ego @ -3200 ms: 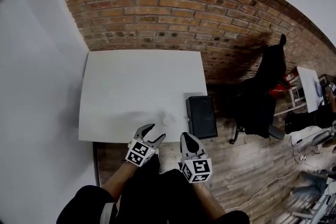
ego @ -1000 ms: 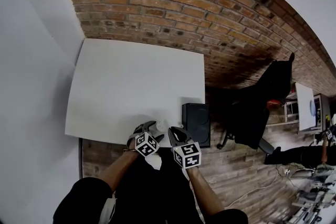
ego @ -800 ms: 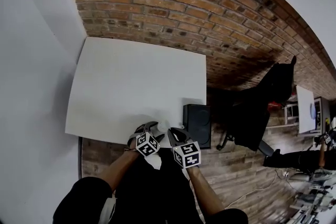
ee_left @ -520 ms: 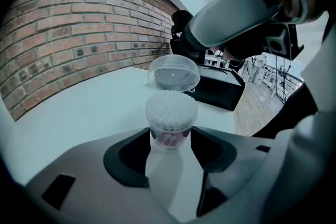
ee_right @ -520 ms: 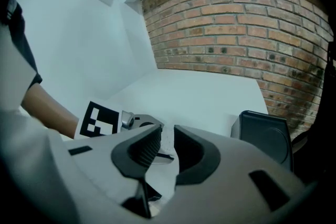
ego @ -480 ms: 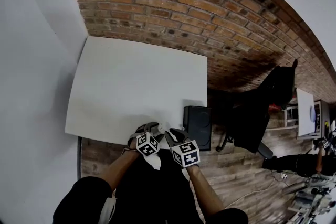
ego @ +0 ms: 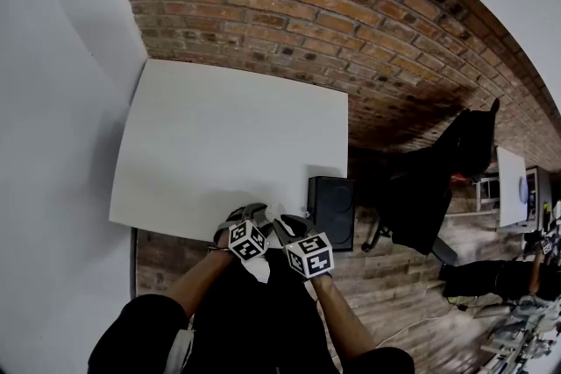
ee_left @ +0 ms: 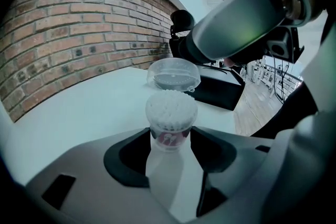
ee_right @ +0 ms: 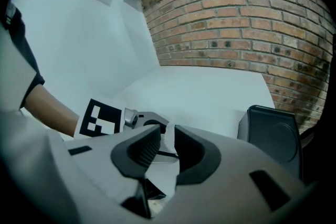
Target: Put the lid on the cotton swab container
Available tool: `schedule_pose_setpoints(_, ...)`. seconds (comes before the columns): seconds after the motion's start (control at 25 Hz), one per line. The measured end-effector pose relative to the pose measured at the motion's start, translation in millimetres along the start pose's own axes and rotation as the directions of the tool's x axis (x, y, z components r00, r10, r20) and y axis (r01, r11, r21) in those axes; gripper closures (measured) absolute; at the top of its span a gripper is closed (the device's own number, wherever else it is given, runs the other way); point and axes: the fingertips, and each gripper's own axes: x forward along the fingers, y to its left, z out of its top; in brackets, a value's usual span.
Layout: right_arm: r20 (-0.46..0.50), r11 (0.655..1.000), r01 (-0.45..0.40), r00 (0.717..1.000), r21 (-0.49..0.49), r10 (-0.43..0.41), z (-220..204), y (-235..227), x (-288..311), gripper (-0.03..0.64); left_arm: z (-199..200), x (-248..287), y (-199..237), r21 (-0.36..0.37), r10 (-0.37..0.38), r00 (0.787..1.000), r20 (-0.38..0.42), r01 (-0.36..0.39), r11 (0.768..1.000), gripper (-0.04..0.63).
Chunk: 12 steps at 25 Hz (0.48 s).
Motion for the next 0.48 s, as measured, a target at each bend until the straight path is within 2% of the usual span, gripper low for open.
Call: schedule_pose_setpoints(0.48, -0.032, 0.999, -0.026, 0.999, 0.027, 0.027, -8.2, -2.3, 10.5, 0.545, -0.9, 1.7, 0.6, 0.0, -0.001, 1.0, -0.001, 0.001, 1.0, 0.345)
